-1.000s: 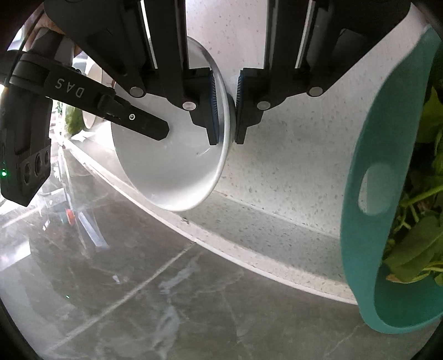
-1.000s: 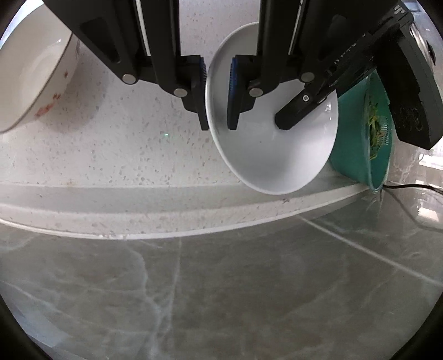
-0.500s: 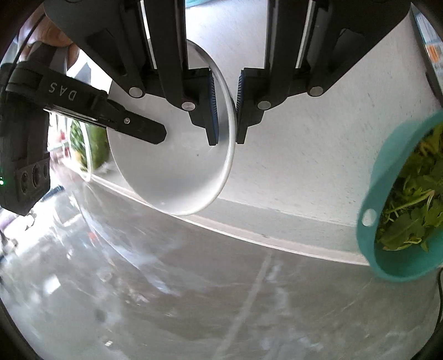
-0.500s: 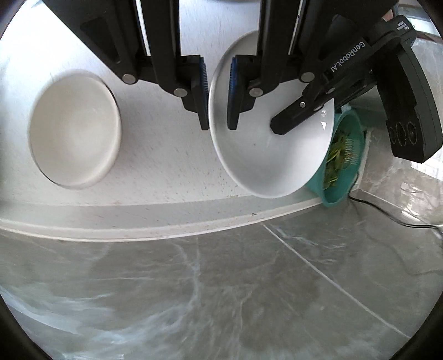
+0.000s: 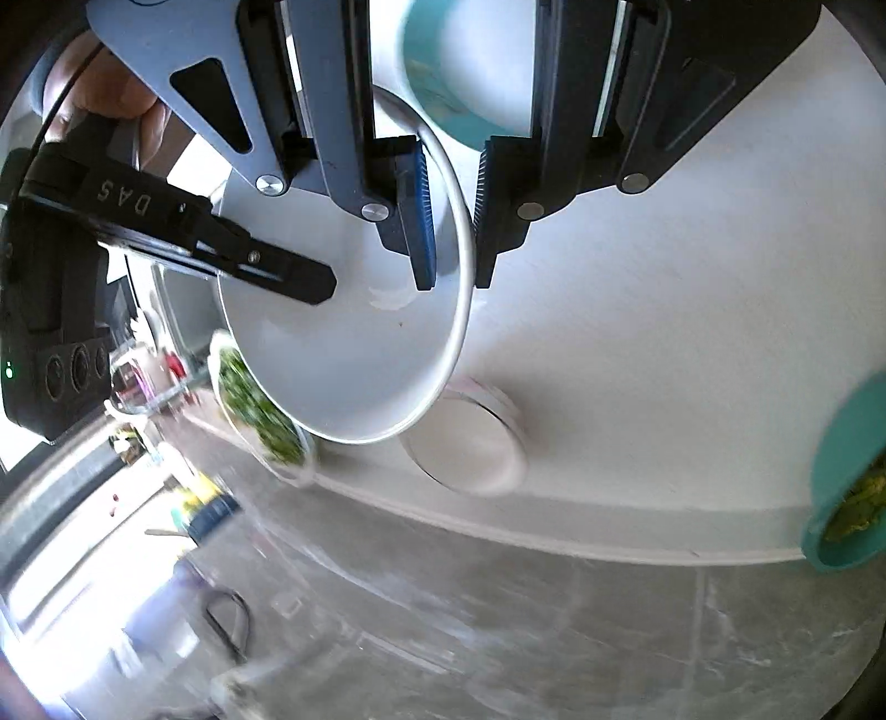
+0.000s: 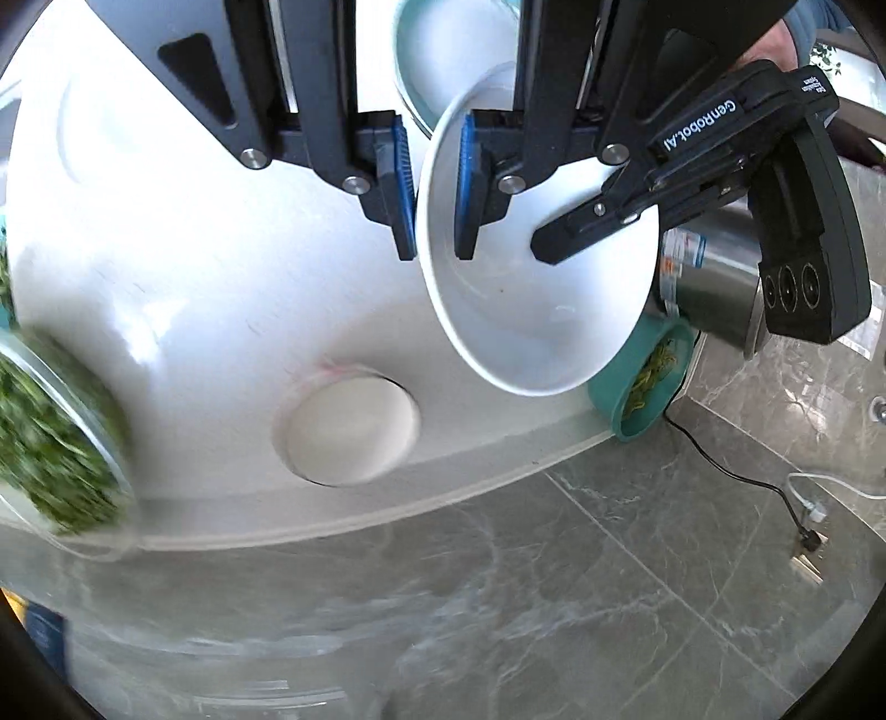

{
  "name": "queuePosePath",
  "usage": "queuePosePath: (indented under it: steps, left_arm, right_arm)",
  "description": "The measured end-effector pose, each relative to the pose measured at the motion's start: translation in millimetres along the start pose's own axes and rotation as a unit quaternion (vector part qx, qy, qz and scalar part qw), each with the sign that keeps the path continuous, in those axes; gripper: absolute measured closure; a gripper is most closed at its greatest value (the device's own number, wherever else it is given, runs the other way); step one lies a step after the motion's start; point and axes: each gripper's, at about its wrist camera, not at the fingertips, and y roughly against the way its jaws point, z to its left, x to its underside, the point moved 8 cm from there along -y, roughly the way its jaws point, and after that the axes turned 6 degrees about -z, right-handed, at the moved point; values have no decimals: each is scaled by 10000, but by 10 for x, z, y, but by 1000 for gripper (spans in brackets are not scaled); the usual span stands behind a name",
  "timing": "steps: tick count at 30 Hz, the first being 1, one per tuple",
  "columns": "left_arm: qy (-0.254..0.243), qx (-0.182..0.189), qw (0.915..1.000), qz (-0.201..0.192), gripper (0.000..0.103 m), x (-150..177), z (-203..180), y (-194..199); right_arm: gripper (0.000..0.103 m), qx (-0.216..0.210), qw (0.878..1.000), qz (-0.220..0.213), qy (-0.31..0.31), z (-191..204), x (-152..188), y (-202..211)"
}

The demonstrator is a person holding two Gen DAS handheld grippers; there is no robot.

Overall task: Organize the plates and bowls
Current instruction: 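Lift the small white bowl and carry it over the large white bowl, then lower the small white bowl into the large white bowl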

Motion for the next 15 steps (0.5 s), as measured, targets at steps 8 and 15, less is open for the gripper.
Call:
queuePosePath:
  steps: [8, 15]
  left_arm:
    - [-84, 182, 9992, 346, 91, 830, -1100, -408]
    - [-240, -47, 9973, 687, 89, 1250, -1500, -926]
  right_arm:
    - [85, 168, 9996, 5, -236, -930, 497, 606]
    - [85, 275, 9984, 268, -409, -1560, 797, 596]
